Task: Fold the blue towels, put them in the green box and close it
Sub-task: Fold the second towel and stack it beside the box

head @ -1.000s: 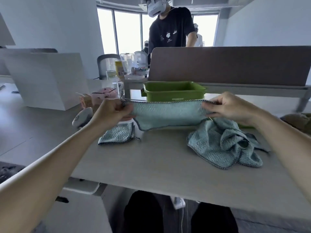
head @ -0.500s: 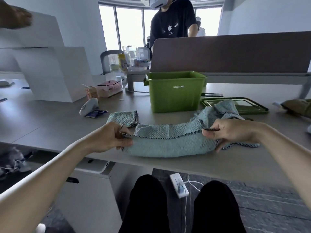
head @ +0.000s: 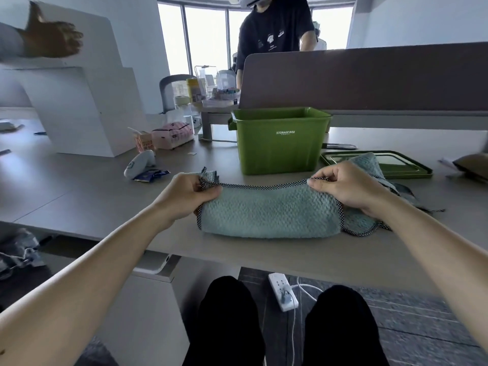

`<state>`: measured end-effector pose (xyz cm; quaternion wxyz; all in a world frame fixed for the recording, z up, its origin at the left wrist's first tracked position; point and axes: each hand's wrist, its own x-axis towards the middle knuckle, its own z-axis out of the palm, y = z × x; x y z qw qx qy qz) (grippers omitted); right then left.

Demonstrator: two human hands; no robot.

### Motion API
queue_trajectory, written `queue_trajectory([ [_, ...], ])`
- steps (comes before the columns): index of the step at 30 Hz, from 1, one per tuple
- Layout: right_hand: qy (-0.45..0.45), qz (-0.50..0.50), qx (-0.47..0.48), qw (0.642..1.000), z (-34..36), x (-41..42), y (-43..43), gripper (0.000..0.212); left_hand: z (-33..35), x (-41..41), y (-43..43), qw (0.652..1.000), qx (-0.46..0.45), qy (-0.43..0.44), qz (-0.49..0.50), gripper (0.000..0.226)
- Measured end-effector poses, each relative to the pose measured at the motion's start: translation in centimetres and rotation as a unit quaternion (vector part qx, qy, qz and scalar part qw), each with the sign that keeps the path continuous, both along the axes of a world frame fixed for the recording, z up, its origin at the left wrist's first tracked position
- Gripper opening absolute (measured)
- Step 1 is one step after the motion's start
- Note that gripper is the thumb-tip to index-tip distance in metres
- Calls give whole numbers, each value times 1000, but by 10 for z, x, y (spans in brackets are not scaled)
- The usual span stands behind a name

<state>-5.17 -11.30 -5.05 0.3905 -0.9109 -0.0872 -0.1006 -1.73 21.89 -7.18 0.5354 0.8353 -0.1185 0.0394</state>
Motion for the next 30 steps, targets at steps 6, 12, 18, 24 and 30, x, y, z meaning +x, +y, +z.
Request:
queue_trajectory([
  [6,-25,-77,-164,983,-16,25,-3,15,-11,28,-2,964,257,-60,41,41],
  [12,-16,-59,-229,971,-9,24,-4,17,5,28,-10,935,343,-83,-22,30],
  [18,-23,-42,-236,971,-2,32,0,22,10,44,-24,924,364,-98,-66,15],
  [24,7,-50,-228,972,-1,41,-5,14,11,53,-30,923,371,-84,-63,13],
  [30,37,-44,-280,958,-9,48,-6,9,9,61,-37,906,410,-57,-83,19],
])
